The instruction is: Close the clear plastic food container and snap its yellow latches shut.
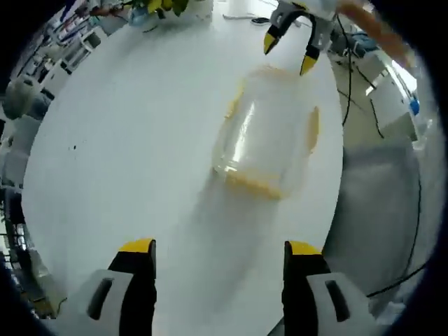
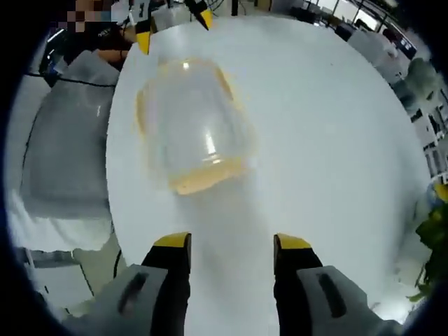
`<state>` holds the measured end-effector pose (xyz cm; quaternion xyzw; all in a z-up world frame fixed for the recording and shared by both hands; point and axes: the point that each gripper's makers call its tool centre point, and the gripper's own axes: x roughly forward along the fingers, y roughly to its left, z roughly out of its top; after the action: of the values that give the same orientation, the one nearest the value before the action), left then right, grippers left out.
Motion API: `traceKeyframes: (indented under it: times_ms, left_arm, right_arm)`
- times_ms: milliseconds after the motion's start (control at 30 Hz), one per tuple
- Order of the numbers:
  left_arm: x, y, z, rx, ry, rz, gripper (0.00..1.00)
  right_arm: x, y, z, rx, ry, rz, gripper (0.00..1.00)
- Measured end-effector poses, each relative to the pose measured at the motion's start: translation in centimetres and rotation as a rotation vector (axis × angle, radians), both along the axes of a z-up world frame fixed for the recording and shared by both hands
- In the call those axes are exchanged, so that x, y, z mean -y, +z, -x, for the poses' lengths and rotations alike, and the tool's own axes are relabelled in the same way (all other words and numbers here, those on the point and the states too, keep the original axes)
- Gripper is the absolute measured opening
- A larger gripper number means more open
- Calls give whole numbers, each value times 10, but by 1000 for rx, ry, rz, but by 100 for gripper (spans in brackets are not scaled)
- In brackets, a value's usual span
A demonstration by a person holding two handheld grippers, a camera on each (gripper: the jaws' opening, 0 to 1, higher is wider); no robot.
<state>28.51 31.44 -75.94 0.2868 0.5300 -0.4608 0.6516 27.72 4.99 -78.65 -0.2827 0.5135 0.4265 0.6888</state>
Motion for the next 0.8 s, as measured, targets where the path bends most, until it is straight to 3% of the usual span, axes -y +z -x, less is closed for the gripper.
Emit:
traceKeyframes:
  times_ms: [33,133,233,333,400,500,533,567,700,800]
  left_arm:
    - [6,2,4,-30,28,35,69]
    - [23,6,14,-163,210,137,69]
    - [25,3,20,-304,448,153,62]
    - [23,-2,20,-364,589,168,57]
    - [26,-2,21,-408,665,189,54]
    - [34,0,18,-452,752,234,45]
    - [35,0,16,-448,739,241,41]
    - [36,0,14,-442,748,251,37]
    - [40,-6,14,-436,780,224,37]
    - [46,-10,18,-445,778,213,37]
  right_arm:
    - [-2,3,-2,5,-17,-16,45]
    - [-5,9,-2,-24,-99,-43,44]
    - [-14,11,-6,-58,-230,-114,42]
    - [-20,13,-5,-115,-345,-180,38]
    - [-30,19,-5,-168,-427,-267,32]
    - [-36,24,-11,-178,-505,-341,26]
    - [-37,27,-18,-150,-527,-368,26]
    - [-40,29,-19,-162,-558,-394,25]
    - [-55,35,-18,-287,-672,-517,25]
    - [-56,30,-17,-314,-704,-518,25]
